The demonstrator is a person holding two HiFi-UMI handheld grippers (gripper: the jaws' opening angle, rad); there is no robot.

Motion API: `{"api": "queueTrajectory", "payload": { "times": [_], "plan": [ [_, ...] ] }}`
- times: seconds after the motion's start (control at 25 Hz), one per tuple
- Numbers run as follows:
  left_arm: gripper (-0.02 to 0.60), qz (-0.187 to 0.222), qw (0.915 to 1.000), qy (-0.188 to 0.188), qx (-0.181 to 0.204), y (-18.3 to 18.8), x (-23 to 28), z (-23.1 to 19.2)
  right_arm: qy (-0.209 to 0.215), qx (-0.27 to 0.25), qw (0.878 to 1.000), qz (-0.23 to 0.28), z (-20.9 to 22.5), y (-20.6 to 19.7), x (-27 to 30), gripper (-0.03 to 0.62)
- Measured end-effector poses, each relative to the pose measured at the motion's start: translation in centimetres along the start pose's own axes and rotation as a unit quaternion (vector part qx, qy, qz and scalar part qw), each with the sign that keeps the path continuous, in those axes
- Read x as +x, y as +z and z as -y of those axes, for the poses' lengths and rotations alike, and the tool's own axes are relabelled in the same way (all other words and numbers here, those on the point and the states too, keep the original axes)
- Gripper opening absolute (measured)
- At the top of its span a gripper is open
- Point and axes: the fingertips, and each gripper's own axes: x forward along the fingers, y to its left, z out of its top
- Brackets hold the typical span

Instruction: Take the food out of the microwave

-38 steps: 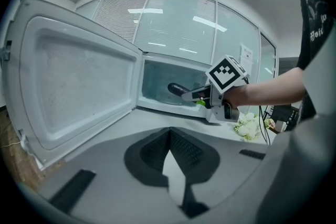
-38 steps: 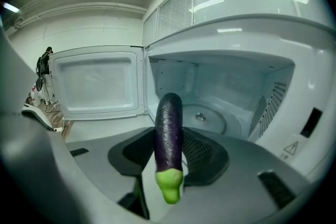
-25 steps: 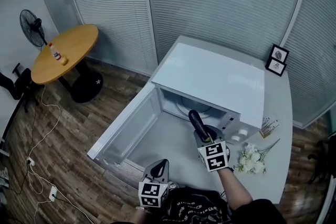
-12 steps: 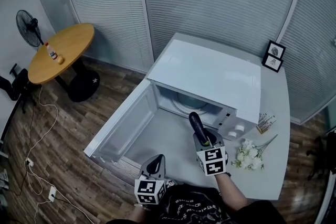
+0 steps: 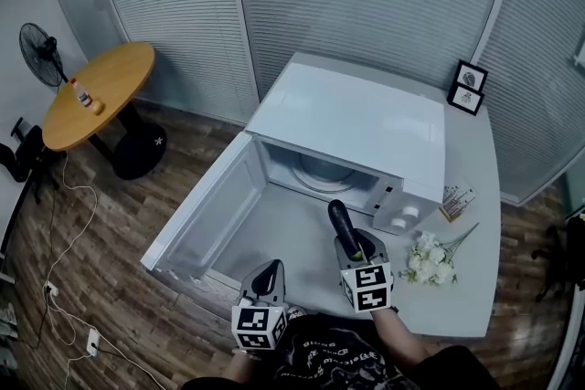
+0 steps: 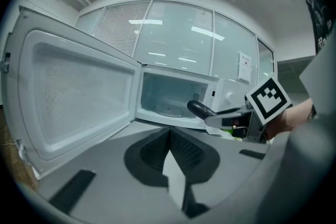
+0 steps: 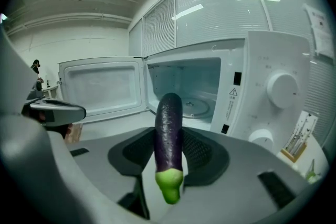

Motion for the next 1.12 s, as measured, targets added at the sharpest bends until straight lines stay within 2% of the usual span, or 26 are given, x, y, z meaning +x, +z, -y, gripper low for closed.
{"api": "queueTrajectory", "payload": {
  "times": [0.2,0.84,1.12],
  "plan": [
    [0.008,-0.002,1.0,-0.002,0.0,0.1,0.0,0.5,0.0,0.007,1.0,0.001,-0.5,-0.9,-1.2,0.16],
    [0.008,-0.008,0.9992,-0.012,0.038,0.0,0.9,1.7,-0.011,0.042,0.999,0.008,-0.3,-3.0,-3.7,0.16],
    [0.008,-0.015,0.9982,-0.016,0.055,-0.7,1.3,1.9,-0.003,0.047,0.999,0.015,-0.7,-3.1,-3.5,0.16]
  ]
}}
